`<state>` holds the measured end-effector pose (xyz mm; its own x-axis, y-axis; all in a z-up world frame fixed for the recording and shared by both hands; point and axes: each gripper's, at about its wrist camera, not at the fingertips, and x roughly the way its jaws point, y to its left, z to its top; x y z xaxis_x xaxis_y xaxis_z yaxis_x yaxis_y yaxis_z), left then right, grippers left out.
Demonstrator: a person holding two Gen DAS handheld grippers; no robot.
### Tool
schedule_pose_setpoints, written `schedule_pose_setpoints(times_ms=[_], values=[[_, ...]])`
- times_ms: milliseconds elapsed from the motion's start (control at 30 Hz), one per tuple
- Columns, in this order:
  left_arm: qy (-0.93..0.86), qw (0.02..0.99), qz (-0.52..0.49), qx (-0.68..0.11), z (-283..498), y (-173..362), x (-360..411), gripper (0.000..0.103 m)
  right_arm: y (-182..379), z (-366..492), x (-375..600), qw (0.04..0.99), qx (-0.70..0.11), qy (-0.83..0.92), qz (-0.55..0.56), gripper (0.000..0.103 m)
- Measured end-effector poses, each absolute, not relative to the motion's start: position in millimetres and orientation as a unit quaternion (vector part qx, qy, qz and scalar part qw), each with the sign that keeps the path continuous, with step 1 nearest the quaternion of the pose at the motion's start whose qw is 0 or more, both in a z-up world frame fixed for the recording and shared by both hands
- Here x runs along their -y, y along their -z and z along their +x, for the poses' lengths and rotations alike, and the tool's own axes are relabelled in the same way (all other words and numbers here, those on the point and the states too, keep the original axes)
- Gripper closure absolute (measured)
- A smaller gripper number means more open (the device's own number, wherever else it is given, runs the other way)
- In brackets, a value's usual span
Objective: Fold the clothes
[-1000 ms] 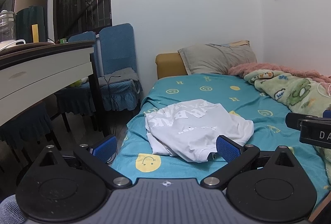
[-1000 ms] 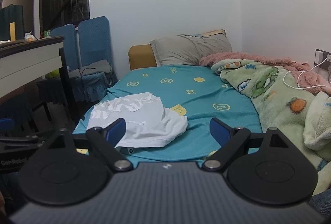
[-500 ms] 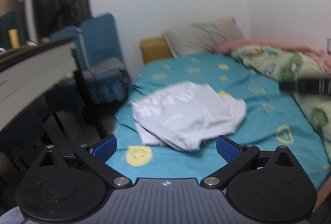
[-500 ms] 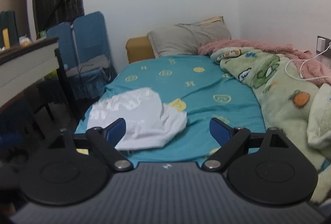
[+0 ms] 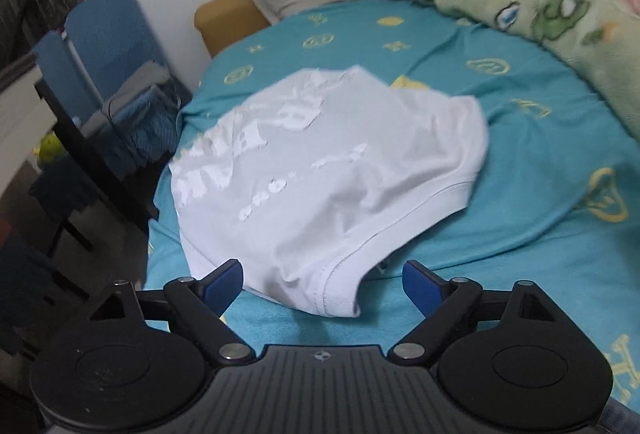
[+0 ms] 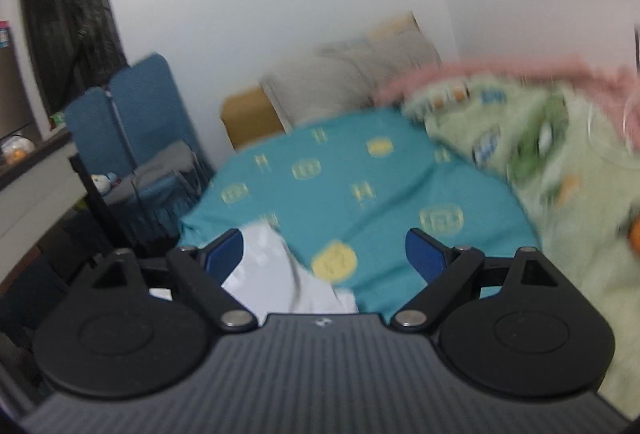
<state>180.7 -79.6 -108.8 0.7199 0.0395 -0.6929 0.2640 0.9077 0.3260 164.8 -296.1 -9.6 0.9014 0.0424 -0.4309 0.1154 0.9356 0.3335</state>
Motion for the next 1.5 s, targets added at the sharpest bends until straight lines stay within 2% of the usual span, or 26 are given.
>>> schedule_pose_setpoints(times_ms=[100,300,533,667,800,1067,1267,1367,1500], values=[[0.037,0.907,0.218,-0.357,194.7,124.6,67.3,0.015,33.6,173.9,304.4,0.947,-0.25,0.025,0.198,0.014],[0.04,0.892,0.182,-0.412,197.4,139.5,50.1,0.016,61.2,206.0,294.5,0.943,-0.275,0.035,0.184,0.014],[0.02,0.903,0.224,-0.365,197.9,145.0,61.6,0.014,89.7,221.0,282.0,0.939,-0.305,0.045,0.15,0.014],[-0.012,0.923,0.224,-0.313,198.0,131.3,54.0,0.014,93.9,222.7,274.7,0.939,-0.312,0.04,0.141,0.014],[-0.032,0.94,0.191,-0.282,197.7,113.4,42.7,0.011,93.2,218.6,260.2,0.942,-0.311,0.023,0.121,0.014],[-0.059,0.952,0.084,-0.289,203.3,91.5,6.5,0.011,101.5,218.3,217.3,0.934,-0.344,-0.069,0.064,0.014],[-0.068,0.956,0.043,-0.283,208.0,87.2,-1.5,0.01,118.1,223.2,178.8,0.941,-0.327,-0.079,-0.038,0.014],[-0.073,0.959,0.043,-0.271,206.7,86.0,-0.9,0.009,124.6,237.0,187.0,0.946,-0.321,-0.029,-0.02,0.014],[-0.068,0.96,0.058,-0.265,206.9,88.2,7.2,0.009,105.7,237.1,218.9,0.964,-0.257,0.039,0.047,0.014]])
